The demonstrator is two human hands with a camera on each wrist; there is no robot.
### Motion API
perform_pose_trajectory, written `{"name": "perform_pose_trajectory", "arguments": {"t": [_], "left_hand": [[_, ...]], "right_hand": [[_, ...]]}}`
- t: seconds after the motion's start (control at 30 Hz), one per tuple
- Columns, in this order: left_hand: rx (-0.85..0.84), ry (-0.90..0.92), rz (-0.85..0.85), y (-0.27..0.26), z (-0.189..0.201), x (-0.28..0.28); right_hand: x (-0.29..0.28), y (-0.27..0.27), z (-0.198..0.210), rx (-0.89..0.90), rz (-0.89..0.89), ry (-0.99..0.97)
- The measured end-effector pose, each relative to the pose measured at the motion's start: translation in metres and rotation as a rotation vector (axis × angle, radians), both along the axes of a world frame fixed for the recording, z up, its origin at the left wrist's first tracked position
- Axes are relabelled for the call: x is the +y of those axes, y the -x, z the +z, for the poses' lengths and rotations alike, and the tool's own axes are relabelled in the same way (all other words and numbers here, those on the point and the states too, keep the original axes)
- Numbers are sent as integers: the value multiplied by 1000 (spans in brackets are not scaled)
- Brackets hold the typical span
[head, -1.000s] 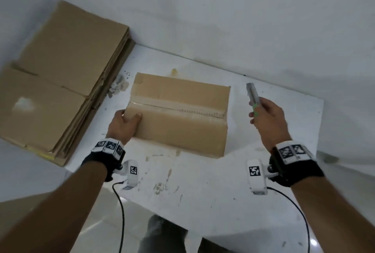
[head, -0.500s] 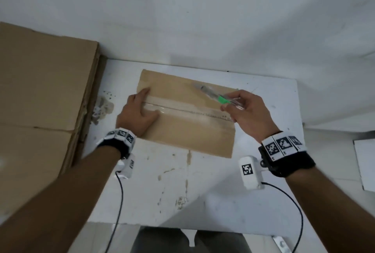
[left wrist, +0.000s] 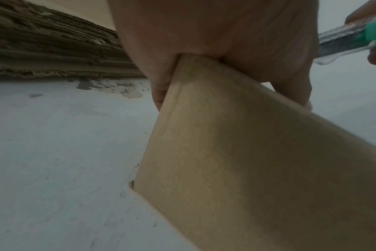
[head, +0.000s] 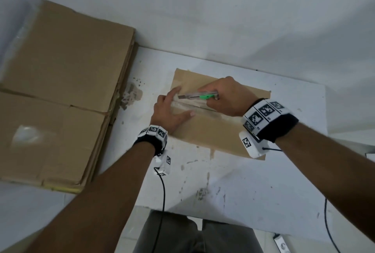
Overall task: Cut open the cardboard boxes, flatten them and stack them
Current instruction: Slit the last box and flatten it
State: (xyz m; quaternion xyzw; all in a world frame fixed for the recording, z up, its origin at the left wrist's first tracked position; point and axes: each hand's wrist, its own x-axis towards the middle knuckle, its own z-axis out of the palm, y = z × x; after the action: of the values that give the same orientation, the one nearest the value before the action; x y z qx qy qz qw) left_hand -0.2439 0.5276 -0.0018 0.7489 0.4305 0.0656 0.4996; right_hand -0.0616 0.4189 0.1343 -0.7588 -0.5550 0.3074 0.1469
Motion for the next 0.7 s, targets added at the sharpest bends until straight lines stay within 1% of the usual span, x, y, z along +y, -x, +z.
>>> {"name": "perform_pose_trajectory", "arguments": {"t": [0.23, 0.4, 0.53, 0.7], "left_hand": [[-42, 58, 57, 0, -2, 2], [-39, 81, 46, 0, 0, 2], [-38, 84, 41, 2, 0, 2], [-33, 70, 21, 3, -1, 2]], "right_hand": [[17, 8, -2, -99, 37, 47], [21, 14, -1, -109, 35, 28], [20, 23, 3, -164, 89, 49], [21, 27, 6, -212, 80, 54]]}}
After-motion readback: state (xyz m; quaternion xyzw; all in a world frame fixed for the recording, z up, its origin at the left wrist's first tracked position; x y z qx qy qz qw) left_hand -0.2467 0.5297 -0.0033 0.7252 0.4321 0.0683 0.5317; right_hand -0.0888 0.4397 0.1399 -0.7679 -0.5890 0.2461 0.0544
